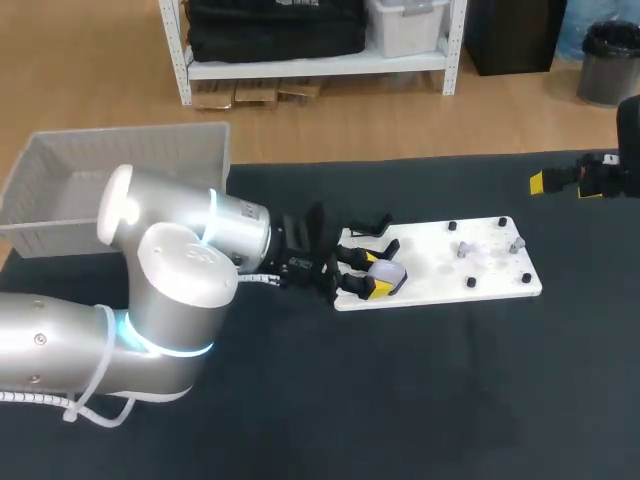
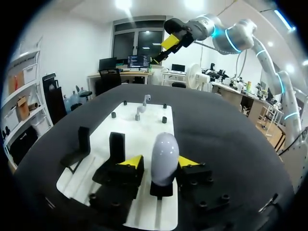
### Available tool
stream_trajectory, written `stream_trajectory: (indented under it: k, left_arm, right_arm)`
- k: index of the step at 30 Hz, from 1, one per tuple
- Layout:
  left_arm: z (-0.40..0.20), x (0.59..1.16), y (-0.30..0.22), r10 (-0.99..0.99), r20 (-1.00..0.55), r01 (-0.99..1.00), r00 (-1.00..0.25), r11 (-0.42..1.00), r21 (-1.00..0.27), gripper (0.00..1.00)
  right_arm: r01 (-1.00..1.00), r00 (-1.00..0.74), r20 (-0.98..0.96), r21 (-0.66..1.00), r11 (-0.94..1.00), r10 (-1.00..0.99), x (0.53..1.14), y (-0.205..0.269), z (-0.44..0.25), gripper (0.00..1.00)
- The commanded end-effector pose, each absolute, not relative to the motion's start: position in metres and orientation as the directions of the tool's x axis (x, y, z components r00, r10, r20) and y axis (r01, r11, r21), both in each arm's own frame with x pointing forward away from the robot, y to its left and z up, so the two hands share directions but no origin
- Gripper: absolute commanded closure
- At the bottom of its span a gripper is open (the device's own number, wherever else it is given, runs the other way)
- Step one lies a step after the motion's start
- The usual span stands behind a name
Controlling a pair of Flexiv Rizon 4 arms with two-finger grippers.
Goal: Pick up each earbud case from the left stands, insert the matching earbuds, close the lid, and place the case in the box.
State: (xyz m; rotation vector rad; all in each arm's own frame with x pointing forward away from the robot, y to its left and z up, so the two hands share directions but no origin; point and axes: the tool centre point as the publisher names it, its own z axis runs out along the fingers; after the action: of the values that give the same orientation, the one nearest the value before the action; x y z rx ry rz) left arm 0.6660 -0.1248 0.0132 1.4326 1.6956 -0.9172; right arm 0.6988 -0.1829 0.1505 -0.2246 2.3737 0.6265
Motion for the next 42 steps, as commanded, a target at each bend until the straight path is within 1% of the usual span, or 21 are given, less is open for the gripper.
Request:
stream_trajectory:
  k: [1,2,7,15,18,22,27,31,37,42]
  left_arm:
    - [0.011,0.668,-0.124,0.468,-0.876,0.990,-0.117,0.124,-0.066,0.85]
    - [0.012,0.668,-0.124,0.467,-0.876,0.990,-0.117,0.124,-0.066,1.00]
    - [0.017,0.665,-0.122,0.463,-0.879,0.991,-0.111,0.114,-0.065,1.00]
    - [0.045,0.658,-0.112,0.431,-0.898,0.994,-0.090,0.100,-0.051,1.00]
    - [0.063,0.657,-0.108,0.427,-0.902,0.994,-0.067,0.107,-0.024,1.00]
    - [0.078,0.654,-0.112,0.438,-0.899,0.997,-0.026,0.073,0.007,1.00]
    - [0.086,0.660,-0.115,0.418,-0.908,0.995,-0.011,0.091,0.030,1.00]
    - [0.091,0.677,-0.120,0.402,-0.916,0.990,-0.009,0.135,0.050,1.00]
    - [0.102,0.696,-0.135,0.435,-0.899,0.987,0.050,0.118,0.112,1.00]
    - [0.105,0.709,-0.146,0.441,-0.895,0.987,0.068,0.099,0.124,1.00]
  right_arm:
    - [-0.318,-0.765,-0.644,0.380,0.868,0.002,0.699,-0.184,0.150,0.00]
    - [-0.318,-0.765,-0.644,0.380,0.868,0.002,0.699,-0.184,0.150,0.00]
    - [-0.318,-0.765,-0.644,0.380,0.868,0.002,0.699,-0.184,0.150,0.00]
    - [-0.318,-0.765,-0.644,0.380,0.868,0.002,0.699,-0.184,0.150,0.00]
    - [-0.318,-0.765,-0.644,0.380,0.868,0.002,0.699,-0.184,0.150,0.00]
    - [-0.318,-0.765,-0.644,0.380,0.868,0.002,0.699,-0.184,0.150,0.00]
    - [-0.318,-0.765,-0.644,0.380,0.868,0.002,0.699,-0.184,0.150,0.00]
    - [-0.333,-0.767,-0.642,0.362,0.870,-0.027,0.690,-0.157,0.149,0.00]
    - [-0.370,-0.776,-0.627,0.368,0.853,-0.066,0.673,-0.119,0.143,0.00]
    - [-0.411,-0.781,-0.615,0.373,0.832,-0.110,0.660,-0.092,0.141,0.00]
